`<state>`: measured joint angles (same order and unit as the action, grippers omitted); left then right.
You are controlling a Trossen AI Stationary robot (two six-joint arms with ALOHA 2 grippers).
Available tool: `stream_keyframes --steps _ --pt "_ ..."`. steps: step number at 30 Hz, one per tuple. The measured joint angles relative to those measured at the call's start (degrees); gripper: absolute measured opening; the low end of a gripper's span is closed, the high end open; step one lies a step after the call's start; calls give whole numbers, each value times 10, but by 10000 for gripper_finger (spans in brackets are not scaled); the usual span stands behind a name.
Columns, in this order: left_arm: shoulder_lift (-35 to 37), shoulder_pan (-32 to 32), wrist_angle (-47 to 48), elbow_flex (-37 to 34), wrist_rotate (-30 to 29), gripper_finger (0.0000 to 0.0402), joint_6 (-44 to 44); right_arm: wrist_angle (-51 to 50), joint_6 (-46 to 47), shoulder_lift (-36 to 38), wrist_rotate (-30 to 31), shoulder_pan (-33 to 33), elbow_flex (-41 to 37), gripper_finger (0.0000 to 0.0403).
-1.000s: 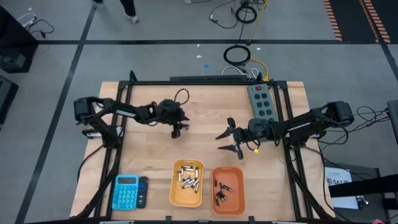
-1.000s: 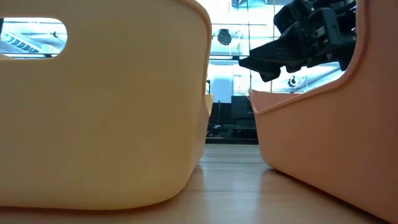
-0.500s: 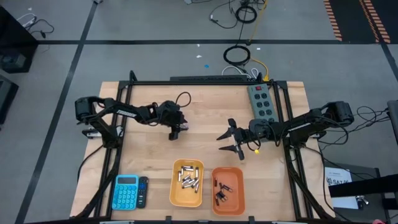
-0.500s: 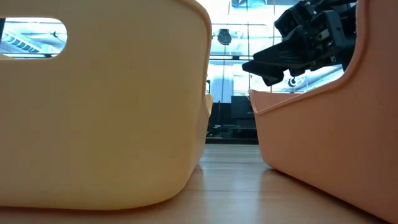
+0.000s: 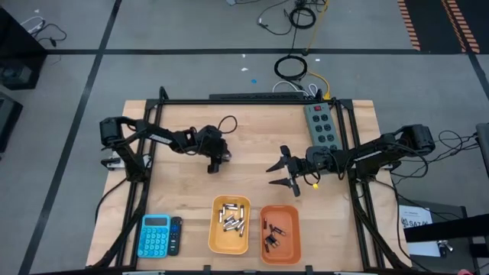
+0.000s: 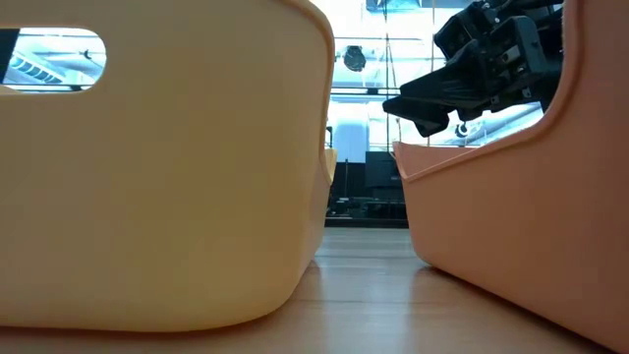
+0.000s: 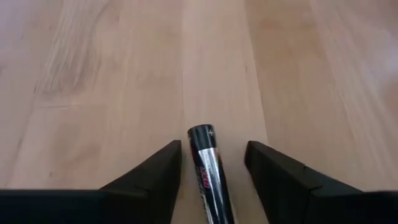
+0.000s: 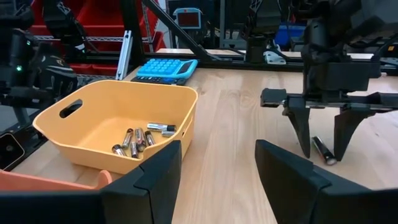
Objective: Sort batteries
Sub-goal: Put the silver battery into the yellow bin
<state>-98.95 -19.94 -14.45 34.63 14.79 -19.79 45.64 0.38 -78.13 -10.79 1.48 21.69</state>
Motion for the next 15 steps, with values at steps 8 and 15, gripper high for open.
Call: stream_keyframes --steps 8,15 --pt "-4 7 3 0 -8 47 3 4 0 0 3 0 0 196" --pt "52 31 14 1 -25 47 45 5 4 0 3 0 0 196"
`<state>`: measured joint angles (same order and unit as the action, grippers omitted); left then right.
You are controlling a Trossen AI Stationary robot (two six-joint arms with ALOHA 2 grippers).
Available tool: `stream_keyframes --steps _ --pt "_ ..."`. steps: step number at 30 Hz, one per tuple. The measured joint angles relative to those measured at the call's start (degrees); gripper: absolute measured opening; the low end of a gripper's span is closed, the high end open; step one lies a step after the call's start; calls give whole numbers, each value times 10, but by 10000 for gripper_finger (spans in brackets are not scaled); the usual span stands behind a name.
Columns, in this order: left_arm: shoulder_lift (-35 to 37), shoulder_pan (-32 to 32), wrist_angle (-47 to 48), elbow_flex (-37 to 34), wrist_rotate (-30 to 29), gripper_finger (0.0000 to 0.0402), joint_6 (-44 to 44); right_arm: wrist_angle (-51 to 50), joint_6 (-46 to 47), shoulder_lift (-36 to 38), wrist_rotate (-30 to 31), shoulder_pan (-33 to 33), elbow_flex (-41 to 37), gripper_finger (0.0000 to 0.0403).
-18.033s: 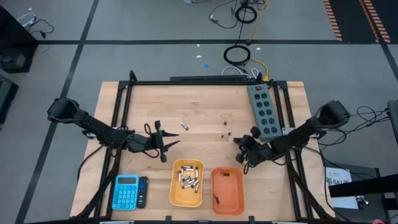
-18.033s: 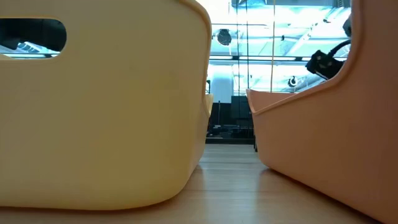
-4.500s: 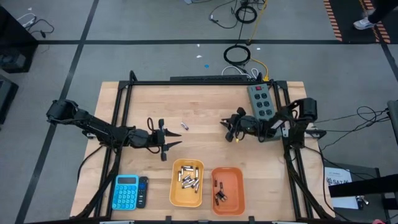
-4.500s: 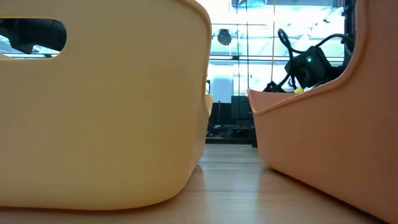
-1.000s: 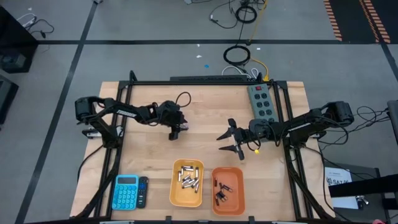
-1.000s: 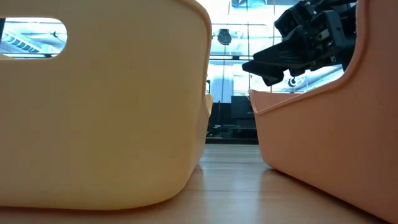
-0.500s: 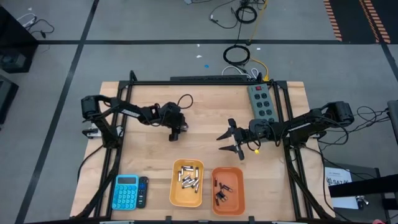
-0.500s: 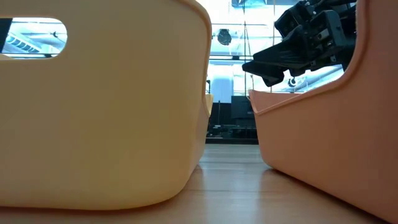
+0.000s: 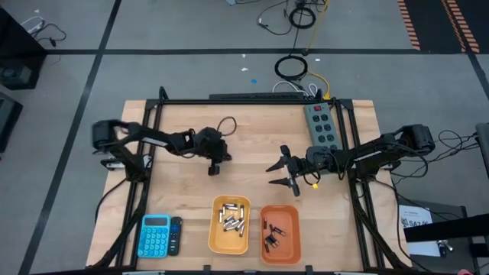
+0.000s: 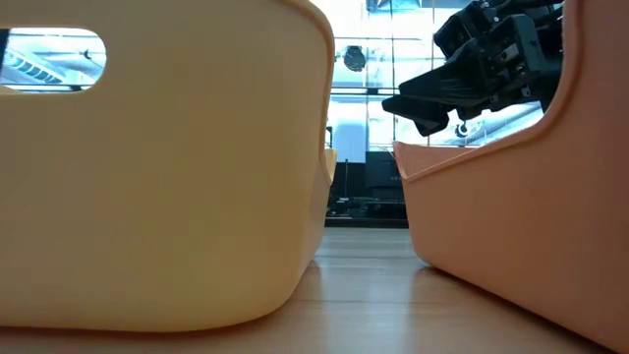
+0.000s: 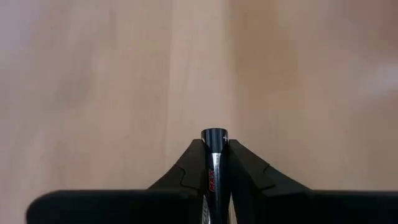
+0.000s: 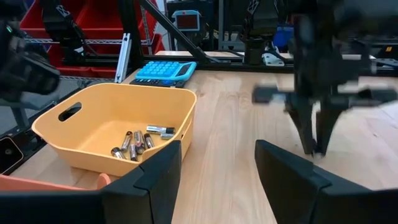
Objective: Sort batteries
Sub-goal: Put the silver battery into the yellow bin, then adjust the bins on the table
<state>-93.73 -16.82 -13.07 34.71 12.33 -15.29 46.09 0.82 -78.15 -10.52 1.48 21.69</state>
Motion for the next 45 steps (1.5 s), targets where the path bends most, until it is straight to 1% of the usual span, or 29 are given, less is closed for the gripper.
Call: stream_keyframes --steps 2,4,6,8,9,10,12,15,18,22,24,25,27,29,31,34,36,38,41,45 --pt "47 5 -14 10 32 47 7 2 0 0 0 0 0 196" --pt "93 7 -27 15 105 47 15 3 1 0 0 2 0 196" --pt "122 13 -26 13 198 47 32 3 1 0 0 2 0 196" --pt "143 24 -46 12 278 47 72 3 3 0 0 2 0 196" --pt "150 31 -62 13 305 47 95 3 4 0 0 2 0 196" --pt "153 39 -72 14 319 47 114 3 4 0 -1 2 0 196" --pt "149 62 -71 13 322 47 145 4 6 0 -1 2 0 196" --pt "128 103 -77 12 321 47 162 4 6 0 -1 2 0 196" --pt "99 135 -102 12 303 47 182 5 14 0 -1 2 0 196" --pt "65 173 -158 13 303 47 229 7 22 0 0 10 0 196" --pt "52 187 -169 13 299 47 252 9 22 0 0 17 0 196" --pt "48 193 -170 13 288 47 261 11 22 0 2 21 0 196" --pt "42 203 -170 13 236 47 286 17 22 0 13 29 0 196" --pt "41 208 -164 13 194 64 303 21 22 0 17 35 0 196" --pt "41 214 -163 13 179 102 307 23 26 0 18 40 0 196" --pt "42 222 -165 13 181 160 312 26 28 0 20 45 0 196" --pt "42 223 -165 13 194 184 314 26 28 0 29 49 0 196" --pt "42 226 -165 13 199 193 315 26 28 0 34 50 0 196" --pt "42 226 -165 13 203 197 313 26 28 0 35 50 0 196" --pt "42 226 -164 13 187 199 299 26 28 0 35 50 0 196"
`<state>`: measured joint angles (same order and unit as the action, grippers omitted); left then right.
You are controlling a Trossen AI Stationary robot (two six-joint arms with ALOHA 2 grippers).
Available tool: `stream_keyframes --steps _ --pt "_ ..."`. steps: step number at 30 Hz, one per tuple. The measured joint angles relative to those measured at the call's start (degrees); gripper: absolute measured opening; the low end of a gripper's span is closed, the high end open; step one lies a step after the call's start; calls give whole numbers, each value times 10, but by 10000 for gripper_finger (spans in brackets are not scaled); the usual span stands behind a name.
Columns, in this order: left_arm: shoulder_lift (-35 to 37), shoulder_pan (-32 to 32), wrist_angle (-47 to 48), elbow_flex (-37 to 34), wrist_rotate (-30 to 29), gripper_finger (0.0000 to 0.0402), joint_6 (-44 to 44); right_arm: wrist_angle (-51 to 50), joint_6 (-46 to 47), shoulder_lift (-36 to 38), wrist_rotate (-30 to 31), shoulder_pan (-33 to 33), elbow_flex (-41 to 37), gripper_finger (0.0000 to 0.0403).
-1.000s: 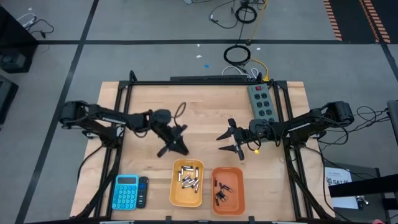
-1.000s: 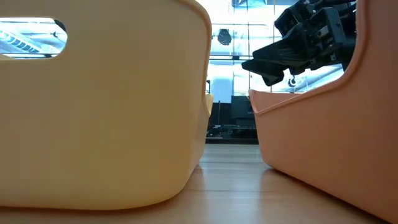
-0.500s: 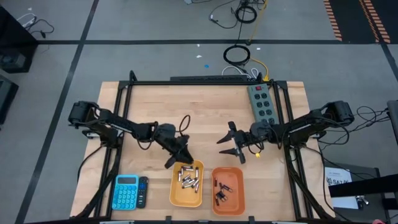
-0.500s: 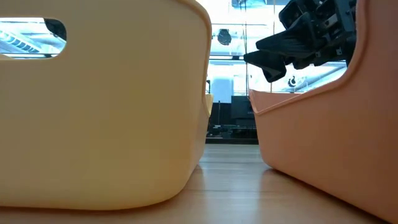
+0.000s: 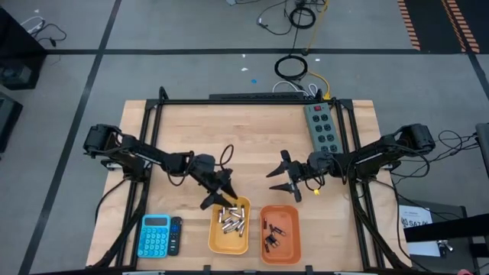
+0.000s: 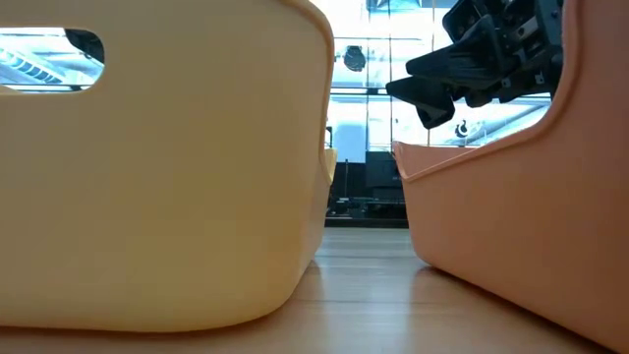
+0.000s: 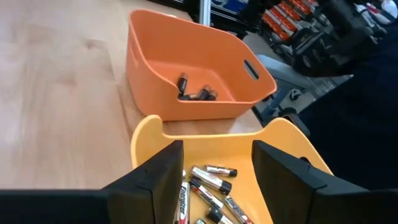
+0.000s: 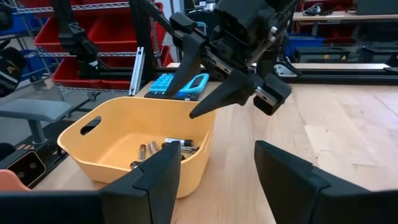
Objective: Sort batteries
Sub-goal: Adjust the bins on the table
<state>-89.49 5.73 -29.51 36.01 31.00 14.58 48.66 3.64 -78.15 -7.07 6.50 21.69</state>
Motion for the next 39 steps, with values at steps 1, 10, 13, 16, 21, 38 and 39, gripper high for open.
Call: stream_keyframes --steps 1,10,13,16,21,38,39 --pt "0 -1 0 0 -2 199 0 0 0 0 0 0 0 196" --pt "0 -1 87 1 -105 200 1 -69 68 0 -73 6 5 196" --pt "1 1 106 5 -104 200 1 -168 75 0 -33 22 36 196" --pt "5 8 145 23 -100 201 -2 -276 63 0 -21 42 95 196" --pt "4 16 232 51 -110 201 -21 -439 57 1 -19 80 190 196" --pt "4 47 280 59 -183 201 7 -600 159 -54 86 151 249 196" --pt "4 49 287 59 -183 201 15 -602 167 -60 86 151 249 196"
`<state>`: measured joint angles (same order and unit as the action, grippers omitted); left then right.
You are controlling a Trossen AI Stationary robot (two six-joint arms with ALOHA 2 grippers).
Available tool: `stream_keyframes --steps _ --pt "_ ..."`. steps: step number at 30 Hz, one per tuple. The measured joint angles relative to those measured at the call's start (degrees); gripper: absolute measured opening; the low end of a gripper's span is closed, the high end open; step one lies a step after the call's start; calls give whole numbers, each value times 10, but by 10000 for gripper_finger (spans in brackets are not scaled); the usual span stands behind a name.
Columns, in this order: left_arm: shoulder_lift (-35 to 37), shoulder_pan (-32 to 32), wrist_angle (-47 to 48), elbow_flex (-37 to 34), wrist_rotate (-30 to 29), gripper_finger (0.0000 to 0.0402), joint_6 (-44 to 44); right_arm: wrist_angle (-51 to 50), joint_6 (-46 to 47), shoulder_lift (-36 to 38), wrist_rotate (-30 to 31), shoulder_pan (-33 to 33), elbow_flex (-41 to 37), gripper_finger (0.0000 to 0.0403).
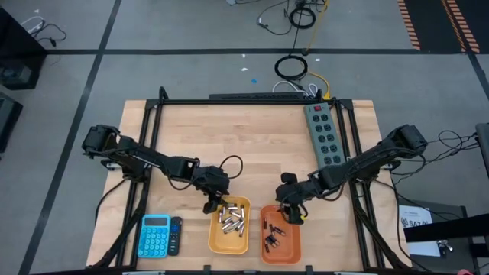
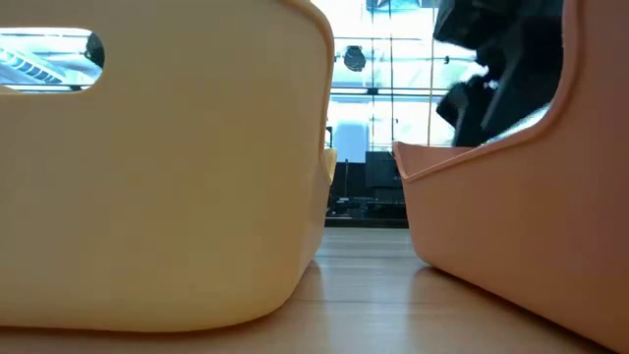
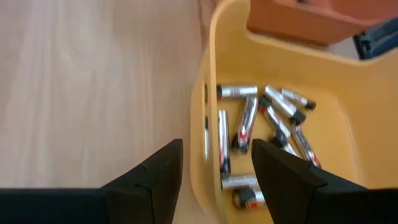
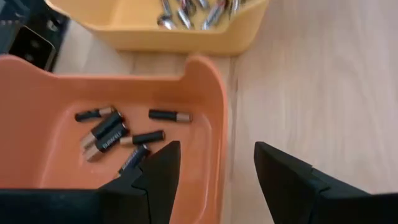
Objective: Sort batteries
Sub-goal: Adjust the bins on the table
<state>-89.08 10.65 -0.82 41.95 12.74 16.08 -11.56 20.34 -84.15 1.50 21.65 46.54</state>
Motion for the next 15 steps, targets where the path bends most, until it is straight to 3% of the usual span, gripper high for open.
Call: stream_keyframes --steps 15 --pt "0 12 61 0 13 201 43 -102 96 -29 0 0 0 196"
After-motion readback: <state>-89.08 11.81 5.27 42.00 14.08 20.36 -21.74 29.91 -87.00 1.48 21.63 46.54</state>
